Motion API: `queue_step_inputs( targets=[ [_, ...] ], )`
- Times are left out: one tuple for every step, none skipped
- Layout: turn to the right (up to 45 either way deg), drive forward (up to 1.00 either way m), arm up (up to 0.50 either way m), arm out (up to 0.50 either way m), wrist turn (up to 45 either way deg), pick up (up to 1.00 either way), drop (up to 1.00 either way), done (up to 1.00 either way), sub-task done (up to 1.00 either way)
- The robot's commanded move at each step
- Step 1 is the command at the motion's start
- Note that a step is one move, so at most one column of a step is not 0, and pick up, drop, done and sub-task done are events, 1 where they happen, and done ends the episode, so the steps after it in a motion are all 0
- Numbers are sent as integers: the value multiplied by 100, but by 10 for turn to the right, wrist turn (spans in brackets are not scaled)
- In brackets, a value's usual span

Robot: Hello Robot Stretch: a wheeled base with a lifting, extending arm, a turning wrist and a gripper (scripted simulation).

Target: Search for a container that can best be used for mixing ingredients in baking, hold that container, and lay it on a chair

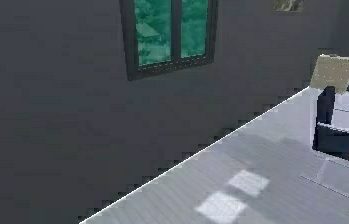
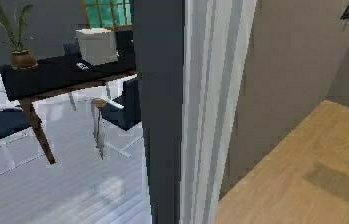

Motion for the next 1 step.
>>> queue_step_inputs(
  targets=[
    [390, 0, 0, 0, 0, 0, 0, 0, 0]
  ],
)
